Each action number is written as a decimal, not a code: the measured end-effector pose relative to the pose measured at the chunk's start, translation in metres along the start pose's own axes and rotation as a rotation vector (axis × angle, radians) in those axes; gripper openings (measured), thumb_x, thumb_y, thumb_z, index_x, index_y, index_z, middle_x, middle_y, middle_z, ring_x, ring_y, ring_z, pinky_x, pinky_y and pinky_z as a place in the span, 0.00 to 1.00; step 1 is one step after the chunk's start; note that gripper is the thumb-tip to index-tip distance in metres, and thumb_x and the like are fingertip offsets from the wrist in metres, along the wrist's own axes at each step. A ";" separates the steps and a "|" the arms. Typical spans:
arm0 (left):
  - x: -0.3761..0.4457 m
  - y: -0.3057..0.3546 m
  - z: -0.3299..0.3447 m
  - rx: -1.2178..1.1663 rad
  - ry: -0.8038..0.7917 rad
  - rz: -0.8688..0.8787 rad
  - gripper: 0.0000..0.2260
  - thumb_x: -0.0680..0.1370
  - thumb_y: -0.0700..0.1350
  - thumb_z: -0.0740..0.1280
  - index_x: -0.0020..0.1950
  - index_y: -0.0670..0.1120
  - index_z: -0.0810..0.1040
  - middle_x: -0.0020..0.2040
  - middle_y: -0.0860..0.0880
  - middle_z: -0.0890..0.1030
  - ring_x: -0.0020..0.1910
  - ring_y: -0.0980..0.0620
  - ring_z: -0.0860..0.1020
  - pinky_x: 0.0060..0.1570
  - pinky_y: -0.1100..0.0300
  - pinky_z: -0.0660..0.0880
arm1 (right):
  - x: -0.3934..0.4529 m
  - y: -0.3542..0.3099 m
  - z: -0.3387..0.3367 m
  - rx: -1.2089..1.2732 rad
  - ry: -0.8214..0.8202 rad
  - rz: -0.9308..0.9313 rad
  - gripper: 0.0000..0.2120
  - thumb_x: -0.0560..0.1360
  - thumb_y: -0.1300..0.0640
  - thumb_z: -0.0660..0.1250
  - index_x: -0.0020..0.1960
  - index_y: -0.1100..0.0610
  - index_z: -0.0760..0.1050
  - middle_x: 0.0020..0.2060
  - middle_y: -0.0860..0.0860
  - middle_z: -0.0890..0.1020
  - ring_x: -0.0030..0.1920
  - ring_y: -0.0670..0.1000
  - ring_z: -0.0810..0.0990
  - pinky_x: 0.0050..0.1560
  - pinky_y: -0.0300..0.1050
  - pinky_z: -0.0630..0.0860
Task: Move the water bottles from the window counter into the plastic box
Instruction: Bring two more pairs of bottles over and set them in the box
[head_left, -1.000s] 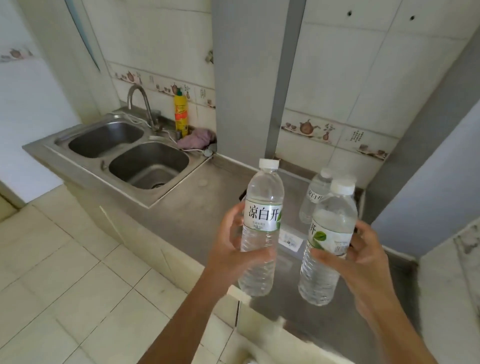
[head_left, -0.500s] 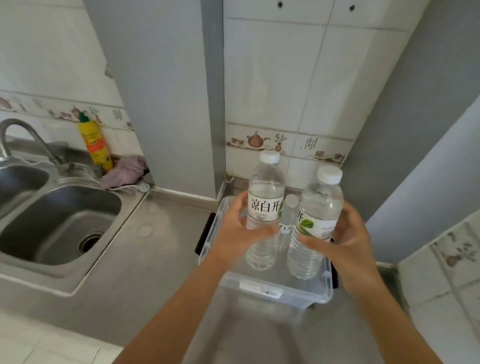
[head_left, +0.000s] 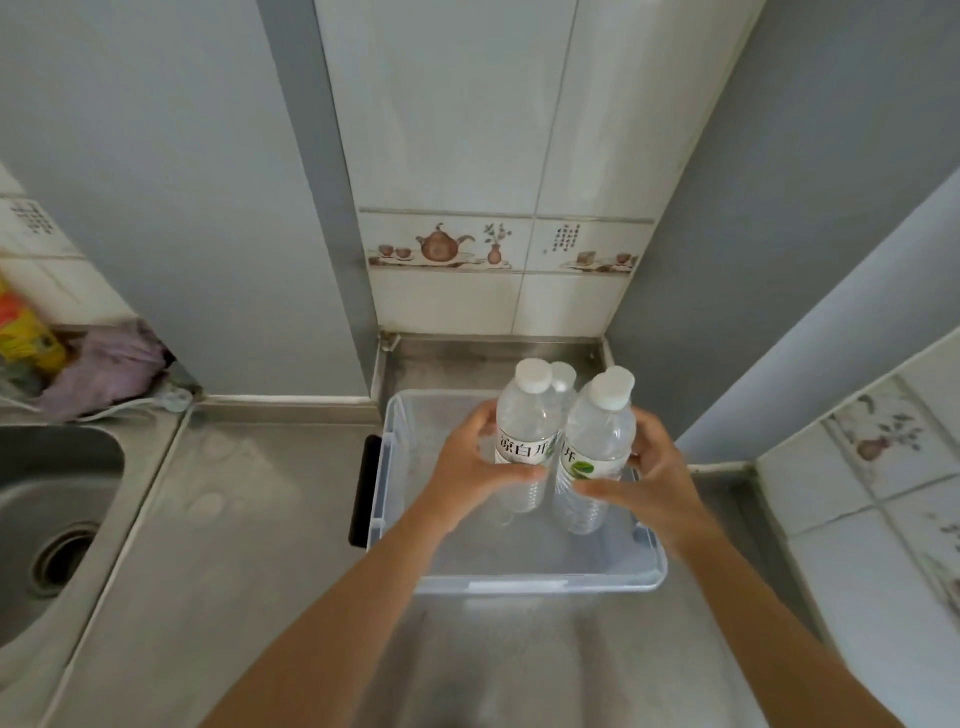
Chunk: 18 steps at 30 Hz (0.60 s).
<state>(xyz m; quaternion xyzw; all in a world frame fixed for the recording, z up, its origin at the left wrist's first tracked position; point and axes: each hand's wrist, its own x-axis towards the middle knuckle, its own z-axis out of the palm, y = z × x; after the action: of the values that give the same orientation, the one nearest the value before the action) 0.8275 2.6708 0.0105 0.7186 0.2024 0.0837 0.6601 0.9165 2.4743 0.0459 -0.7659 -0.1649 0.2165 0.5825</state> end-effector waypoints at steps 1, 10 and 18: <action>-0.001 -0.003 -0.001 0.004 -0.006 -0.006 0.32 0.61 0.42 0.83 0.60 0.58 0.75 0.57 0.58 0.82 0.59 0.58 0.78 0.60 0.53 0.75 | 0.000 0.003 0.000 -0.025 -0.014 0.011 0.37 0.57 0.67 0.81 0.58 0.44 0.71 0.55 0.43 0.81 0.54 0.44 0.81 0.49 0.40 0.79; -0.012 -0.025 0.013 0.077 0.045 -0.030 0.31 0.60 0.38 0.82 0.57 0.55 0.74 0.54 0.57 0.81 0.55 0.55 0.78 0.54 0.54 0.79 | 0.006 0.018 -0.001 -0.177 -0.091 0.040 0.39 0.58 0.66 0.82 0.61 0.45 0.67 0.55 0.42 0.79 0.56 0.43 0.79 0.49 0.34 0.76; -0.008 -0.027 0.029 0.129 0.074 -0.013 0.31 0.58 0.40 0.81 0.54 0.56 0.74 0.54 0.55 0.82 0.51 0.56 0.80 0.48 0.62 0.75 | 0.018 0.020 -0.014 -0.381 -0.237 -0.030 0.40 0.58 0.62 0.82 0.62 0.46 0.66 0.56 0.41 0.75 0.60 0.44 0.74 0.53 0.31 0.72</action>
<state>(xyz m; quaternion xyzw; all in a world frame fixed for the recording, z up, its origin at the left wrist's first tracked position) 0.8264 2.6422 -0.0178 0.7546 0.2361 0.0927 0.6052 0.9395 2.4664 0.0272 -0.8288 -0.2813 0.2613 0.4071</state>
